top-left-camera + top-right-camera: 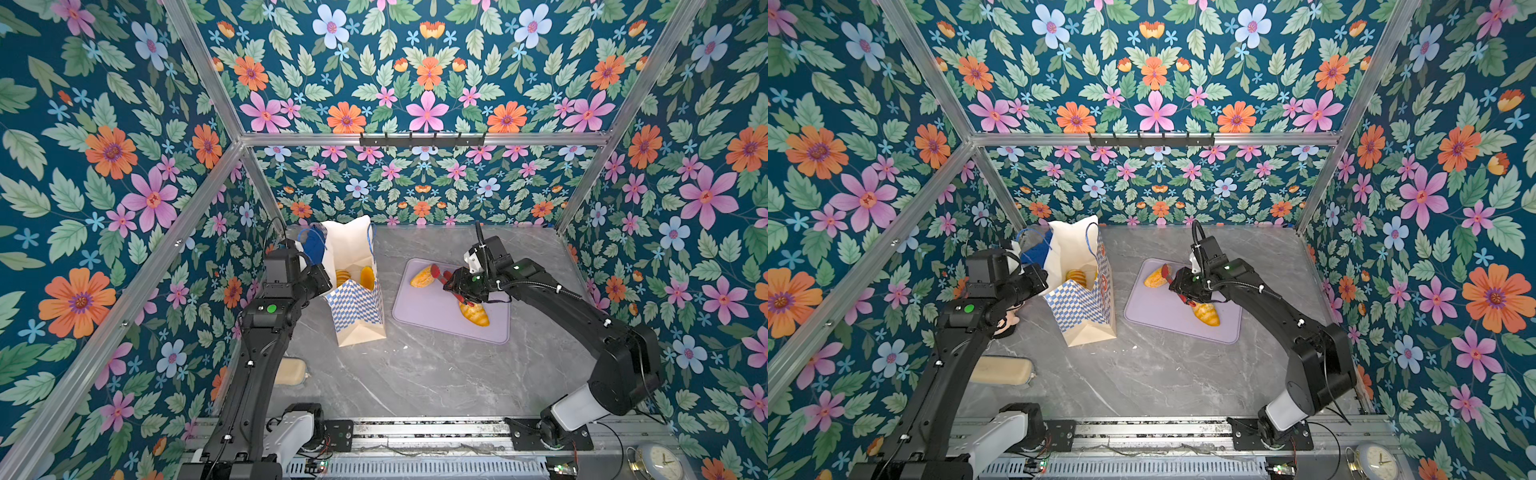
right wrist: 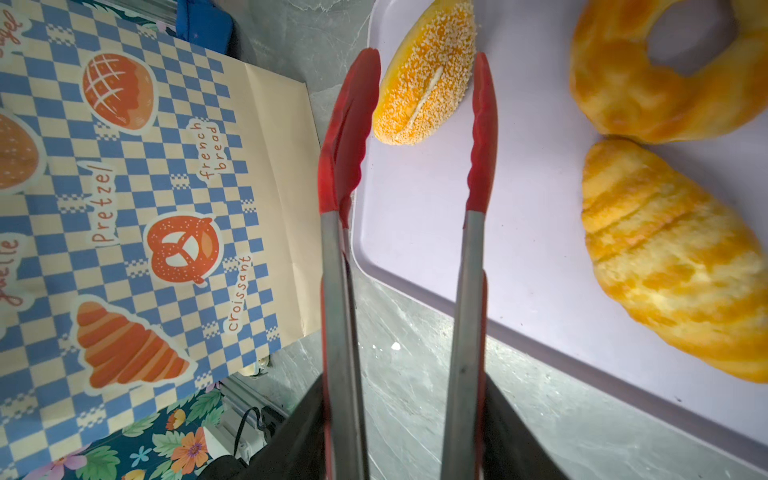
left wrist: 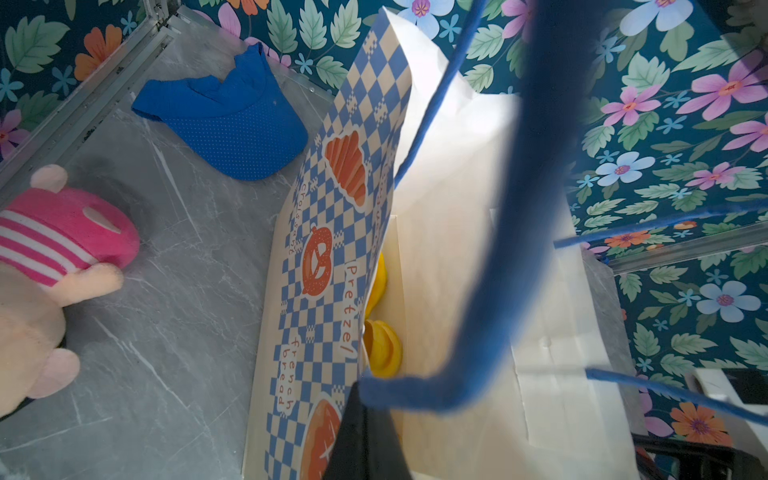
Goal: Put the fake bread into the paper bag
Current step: 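Lower the open tongs around the sugar-coated bun and close them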
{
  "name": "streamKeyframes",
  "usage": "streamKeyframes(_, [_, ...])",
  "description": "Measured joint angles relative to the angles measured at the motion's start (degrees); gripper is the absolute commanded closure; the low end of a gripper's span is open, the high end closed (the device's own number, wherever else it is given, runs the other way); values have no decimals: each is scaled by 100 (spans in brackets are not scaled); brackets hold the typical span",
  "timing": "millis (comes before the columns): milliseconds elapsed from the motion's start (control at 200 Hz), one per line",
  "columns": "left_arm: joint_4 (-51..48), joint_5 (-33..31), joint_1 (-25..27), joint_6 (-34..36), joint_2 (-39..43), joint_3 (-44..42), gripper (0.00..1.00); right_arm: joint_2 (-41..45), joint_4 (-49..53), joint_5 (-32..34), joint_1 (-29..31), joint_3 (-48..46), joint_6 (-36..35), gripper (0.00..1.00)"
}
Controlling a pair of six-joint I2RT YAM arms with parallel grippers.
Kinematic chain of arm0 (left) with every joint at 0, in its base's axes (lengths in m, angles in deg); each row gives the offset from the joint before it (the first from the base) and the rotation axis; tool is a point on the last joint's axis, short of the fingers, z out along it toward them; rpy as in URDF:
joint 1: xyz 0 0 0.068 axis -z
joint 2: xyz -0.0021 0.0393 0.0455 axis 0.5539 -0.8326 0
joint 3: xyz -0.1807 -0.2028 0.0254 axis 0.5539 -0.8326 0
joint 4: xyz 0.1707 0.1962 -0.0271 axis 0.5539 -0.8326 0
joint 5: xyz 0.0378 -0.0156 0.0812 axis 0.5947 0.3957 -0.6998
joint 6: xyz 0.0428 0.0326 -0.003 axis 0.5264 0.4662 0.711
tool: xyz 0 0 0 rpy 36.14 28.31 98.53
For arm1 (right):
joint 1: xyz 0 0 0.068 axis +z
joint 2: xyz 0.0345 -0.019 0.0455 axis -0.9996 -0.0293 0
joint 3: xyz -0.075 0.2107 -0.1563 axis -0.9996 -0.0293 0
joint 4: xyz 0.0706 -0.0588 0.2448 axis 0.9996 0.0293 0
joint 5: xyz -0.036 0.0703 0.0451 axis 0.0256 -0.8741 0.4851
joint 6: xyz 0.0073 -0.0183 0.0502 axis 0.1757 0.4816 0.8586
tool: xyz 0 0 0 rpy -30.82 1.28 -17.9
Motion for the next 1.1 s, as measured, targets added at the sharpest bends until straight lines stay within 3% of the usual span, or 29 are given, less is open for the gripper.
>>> streamKeyframes(675, [35,7,0,2,26,-138,100,-1276,-428,-116,-94,669,339,41])
streamKeyframes(1015, [28,4,0,0,66,-140,100,-1405,-584,-223,-94,643,426,50])
streamKeyframes(1100, [7,4,0,0,76,-114,90,-1401,-621,-240,-94,597,448,54])
